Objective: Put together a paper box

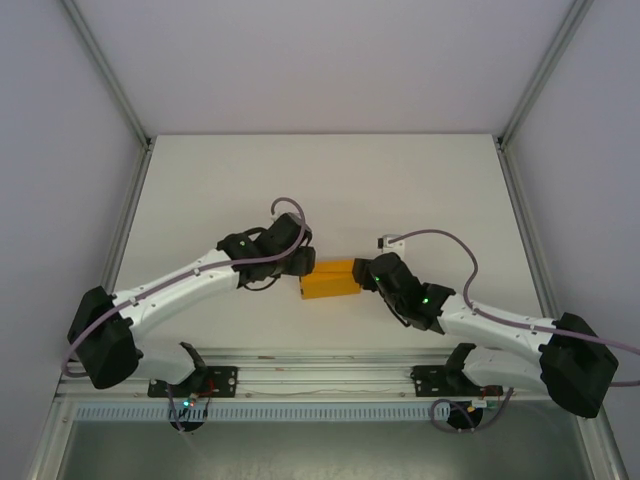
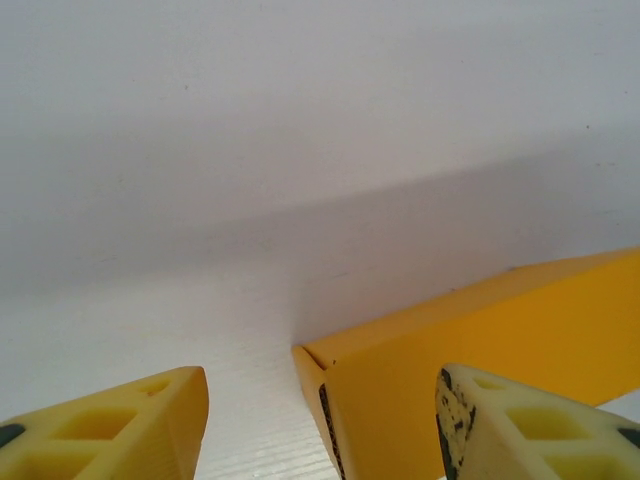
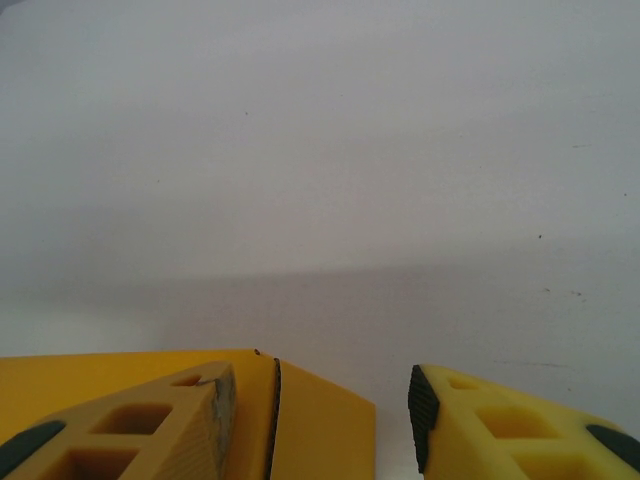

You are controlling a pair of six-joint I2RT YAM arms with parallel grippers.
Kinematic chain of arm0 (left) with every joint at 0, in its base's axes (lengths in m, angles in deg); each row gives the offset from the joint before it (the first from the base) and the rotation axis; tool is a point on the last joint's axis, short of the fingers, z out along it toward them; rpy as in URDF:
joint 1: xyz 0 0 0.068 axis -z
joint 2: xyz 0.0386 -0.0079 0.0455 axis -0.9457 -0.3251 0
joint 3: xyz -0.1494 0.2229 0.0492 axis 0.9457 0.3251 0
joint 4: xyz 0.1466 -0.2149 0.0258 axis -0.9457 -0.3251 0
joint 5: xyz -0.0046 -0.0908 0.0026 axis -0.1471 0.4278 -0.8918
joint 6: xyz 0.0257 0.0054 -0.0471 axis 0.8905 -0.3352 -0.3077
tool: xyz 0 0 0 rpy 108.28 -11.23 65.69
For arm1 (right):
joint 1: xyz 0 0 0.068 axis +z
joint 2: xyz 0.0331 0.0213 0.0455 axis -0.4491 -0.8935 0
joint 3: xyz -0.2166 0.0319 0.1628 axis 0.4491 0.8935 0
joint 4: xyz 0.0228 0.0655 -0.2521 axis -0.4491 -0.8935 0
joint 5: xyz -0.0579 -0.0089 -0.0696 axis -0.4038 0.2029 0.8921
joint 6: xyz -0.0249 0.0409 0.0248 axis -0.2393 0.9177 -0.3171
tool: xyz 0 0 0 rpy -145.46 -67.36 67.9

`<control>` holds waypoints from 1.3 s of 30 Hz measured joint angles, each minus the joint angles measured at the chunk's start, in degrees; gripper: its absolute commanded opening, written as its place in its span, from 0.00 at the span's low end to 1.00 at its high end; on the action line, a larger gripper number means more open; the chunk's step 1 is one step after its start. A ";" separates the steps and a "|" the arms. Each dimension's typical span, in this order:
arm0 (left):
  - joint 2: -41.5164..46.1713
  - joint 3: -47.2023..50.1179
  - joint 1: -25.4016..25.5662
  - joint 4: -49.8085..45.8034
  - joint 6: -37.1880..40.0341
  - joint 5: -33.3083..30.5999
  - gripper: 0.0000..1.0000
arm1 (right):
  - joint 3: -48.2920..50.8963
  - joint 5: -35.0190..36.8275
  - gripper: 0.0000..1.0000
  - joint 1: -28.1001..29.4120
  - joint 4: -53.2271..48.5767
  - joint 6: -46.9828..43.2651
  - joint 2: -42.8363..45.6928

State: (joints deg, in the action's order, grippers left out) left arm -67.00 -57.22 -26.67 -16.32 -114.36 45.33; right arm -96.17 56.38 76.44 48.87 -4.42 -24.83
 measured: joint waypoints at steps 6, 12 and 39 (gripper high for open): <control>0.24 6.23 -0.15 3.52 -1.31 2.34 0.41 | 0.02 0.17 0.50 0.02 -0.02 0.00 -0.22; 2.19 12.04 -0.13 12.83 -4.83 4.46 0.26 | 0.96 0.63 0.44 0.07 2.49 -0.02 -0.94; 6.69 19.56 -0.48 24.02 -1.70 9.05 0.80 | 5.68 -3.13 0.48 -0.61 9.81 -7.17 2.49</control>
State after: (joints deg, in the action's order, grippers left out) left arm -60.31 -37.66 -27.15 7.70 -116.07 54.38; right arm -90.48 53.25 75.83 58.68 -11.59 -22.33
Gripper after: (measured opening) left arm 0.693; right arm 0.404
